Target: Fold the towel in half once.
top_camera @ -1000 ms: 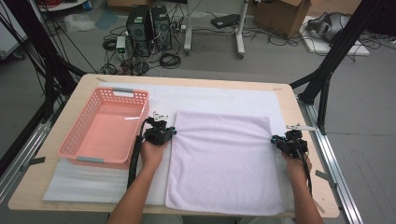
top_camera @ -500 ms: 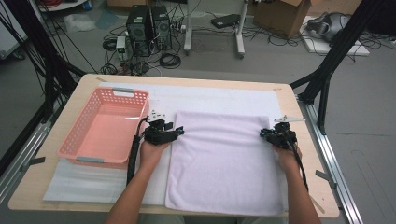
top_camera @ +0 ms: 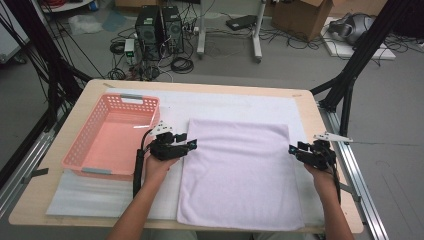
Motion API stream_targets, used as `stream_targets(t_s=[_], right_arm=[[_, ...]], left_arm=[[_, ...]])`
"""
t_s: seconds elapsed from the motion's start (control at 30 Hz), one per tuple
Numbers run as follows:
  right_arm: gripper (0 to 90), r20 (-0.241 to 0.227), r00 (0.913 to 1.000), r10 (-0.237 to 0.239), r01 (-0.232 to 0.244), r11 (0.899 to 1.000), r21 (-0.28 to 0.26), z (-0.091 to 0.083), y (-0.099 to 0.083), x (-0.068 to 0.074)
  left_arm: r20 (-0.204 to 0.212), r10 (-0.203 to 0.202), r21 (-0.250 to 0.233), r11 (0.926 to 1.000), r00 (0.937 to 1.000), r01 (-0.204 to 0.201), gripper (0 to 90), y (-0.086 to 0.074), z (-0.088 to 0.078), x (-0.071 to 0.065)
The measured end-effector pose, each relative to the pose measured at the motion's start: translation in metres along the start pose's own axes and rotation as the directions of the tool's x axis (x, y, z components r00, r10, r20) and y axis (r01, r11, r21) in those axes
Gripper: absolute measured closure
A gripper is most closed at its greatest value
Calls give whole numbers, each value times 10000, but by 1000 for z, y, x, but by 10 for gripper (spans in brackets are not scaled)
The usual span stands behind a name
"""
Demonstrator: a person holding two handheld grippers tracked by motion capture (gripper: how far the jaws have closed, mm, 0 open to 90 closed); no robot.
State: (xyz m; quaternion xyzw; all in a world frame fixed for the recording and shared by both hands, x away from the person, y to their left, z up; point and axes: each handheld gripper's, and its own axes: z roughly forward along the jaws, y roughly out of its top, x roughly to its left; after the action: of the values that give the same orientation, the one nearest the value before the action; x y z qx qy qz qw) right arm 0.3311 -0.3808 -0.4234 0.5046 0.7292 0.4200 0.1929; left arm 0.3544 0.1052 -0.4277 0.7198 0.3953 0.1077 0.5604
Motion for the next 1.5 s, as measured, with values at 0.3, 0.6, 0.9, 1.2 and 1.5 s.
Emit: stream_targets(t_s=[0.3,0.6,0.9,1.2,1.5], right_arm=[[380,-1190,9899,-768,748,9970,-205,-27,-34,21],[231,-858,9932,-788,748,9960,-483,-30,-40,30],[215,-681,9922,-1044,1007,9934,-553,-31,-40,33],[216,-796,9915,-1033,989,9935,-565,-28,-38,36],[215,-741,9921,-1010,974,9940,-500,-26,-39,35]], left_arm=[[468,1005,-319,9946,9938,-991,440,-5,-9,-19],[-133,475,-941,9944,9988,-485,225,-28,-19,-23],[-106,372,-619,9974,9993,-378,224,-32,-28,-17],[-10,749,-581,9955,9972,-748,226,-32,-31,-14],[-236,419,-831,9956,9988,-437,226,-31,-31,-16]])
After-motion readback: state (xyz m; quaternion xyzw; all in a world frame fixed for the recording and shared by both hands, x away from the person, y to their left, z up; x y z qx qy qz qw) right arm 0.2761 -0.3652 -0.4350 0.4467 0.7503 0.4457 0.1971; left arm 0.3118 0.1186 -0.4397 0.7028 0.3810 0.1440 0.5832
